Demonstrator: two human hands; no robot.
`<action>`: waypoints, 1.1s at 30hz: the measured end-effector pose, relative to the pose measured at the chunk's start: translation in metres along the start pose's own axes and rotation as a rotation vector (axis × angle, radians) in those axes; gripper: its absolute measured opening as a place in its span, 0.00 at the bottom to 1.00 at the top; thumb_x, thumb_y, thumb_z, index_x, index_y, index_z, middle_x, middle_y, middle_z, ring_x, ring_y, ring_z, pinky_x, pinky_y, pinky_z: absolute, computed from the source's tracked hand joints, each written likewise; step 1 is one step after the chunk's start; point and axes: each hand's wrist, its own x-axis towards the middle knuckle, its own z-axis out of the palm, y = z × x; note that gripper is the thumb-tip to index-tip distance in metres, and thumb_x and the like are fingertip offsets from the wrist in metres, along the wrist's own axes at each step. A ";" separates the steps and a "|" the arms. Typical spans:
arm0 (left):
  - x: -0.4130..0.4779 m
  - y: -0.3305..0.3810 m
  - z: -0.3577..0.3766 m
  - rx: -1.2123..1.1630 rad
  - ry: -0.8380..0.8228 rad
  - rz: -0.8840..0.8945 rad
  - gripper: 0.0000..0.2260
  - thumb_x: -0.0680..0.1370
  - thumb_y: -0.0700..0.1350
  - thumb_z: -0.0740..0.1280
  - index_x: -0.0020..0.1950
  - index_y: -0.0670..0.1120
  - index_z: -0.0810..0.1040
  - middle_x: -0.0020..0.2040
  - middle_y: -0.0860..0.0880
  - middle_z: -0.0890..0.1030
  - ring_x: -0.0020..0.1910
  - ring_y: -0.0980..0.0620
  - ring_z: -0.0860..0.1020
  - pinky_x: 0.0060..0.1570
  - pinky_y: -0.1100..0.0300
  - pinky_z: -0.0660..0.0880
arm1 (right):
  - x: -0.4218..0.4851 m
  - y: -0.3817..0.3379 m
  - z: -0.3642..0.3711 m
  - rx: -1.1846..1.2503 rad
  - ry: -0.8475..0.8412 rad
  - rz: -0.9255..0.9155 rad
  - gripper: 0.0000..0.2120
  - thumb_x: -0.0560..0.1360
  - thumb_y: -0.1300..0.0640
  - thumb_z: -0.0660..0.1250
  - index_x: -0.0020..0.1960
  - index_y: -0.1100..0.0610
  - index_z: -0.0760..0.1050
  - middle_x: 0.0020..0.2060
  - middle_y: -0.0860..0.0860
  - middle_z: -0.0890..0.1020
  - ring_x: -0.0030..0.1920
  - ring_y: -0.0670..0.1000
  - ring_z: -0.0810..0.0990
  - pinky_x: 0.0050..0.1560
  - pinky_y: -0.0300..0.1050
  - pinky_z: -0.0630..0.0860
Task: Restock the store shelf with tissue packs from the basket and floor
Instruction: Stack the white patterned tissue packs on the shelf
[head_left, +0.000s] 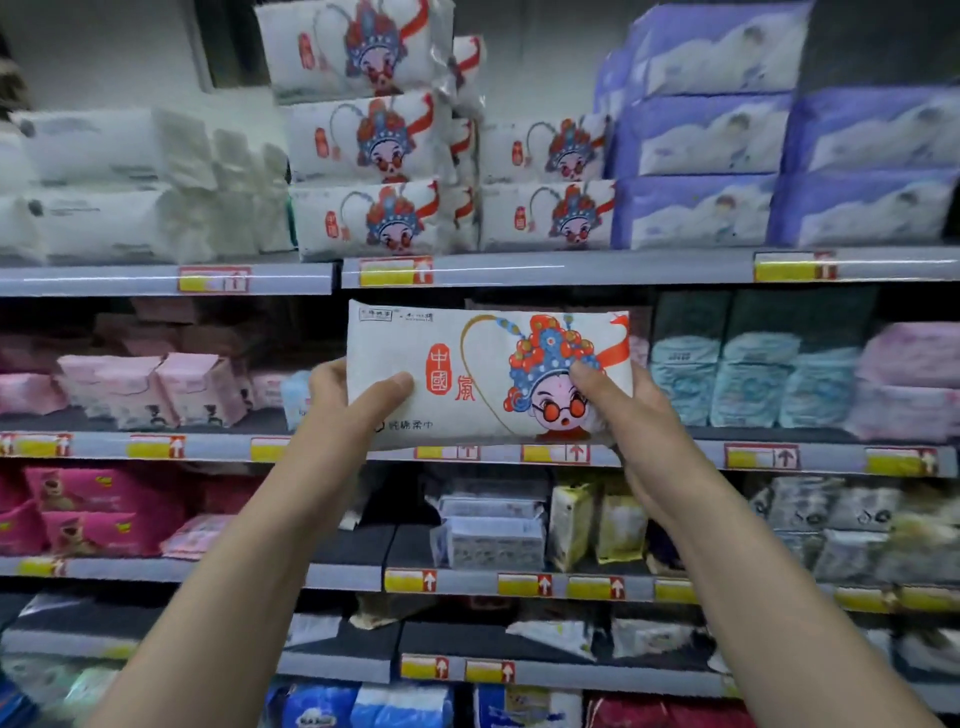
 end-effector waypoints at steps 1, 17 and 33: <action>0.010 0.002 0.010 0.003 0.001 0.022 0.27 0.71 0.53 0.71 0.65 0.50 0.64 0.58 0.49 0.78 0.56 0.49 0.78 0.60 0.48 0.73 | 0.008 -0.004 -0.007 0.003 0.005 -0.021 0.31 0.64 0.38 0.74 0.63 0.48 0.72 0.55 0.47 0.84 0.54 0.49 0.83 0.62 0.54 0.76; 0.118 0.028 0.104 0.153 0.010 0.305 0.17 0.77 0.50 0.68 0.65 0.54 0.72 0.58 0.56 0.81 0.58 0.56 0.78 0.57 0.56 0.75 | 0.137 -0.049 -0.073 -0.196 0.147 -0.303 0.24 0.62 0.32 0.70 0.53 0.42 0.75 0.62 0.53 0.76 0.58 0.50 0.80 0.58 0.50 0.78; 0.247 0.041 0.121 0.274 0.044 0.485 0.15 0.77 0.47 0.69 0.63 0.52 0.73 0.58 0.55 0.79 0.57 0.55 0.78 0.57 0.54 0.76 | 0.252 -0.083 -0.056 -0.464 0.322 -0.423 0.17 0.74 0.51 0.71 0.61 0.50 0.71 0.60 0.54 0.76 0.58 0.52 0.78 0.61 0.53 0.76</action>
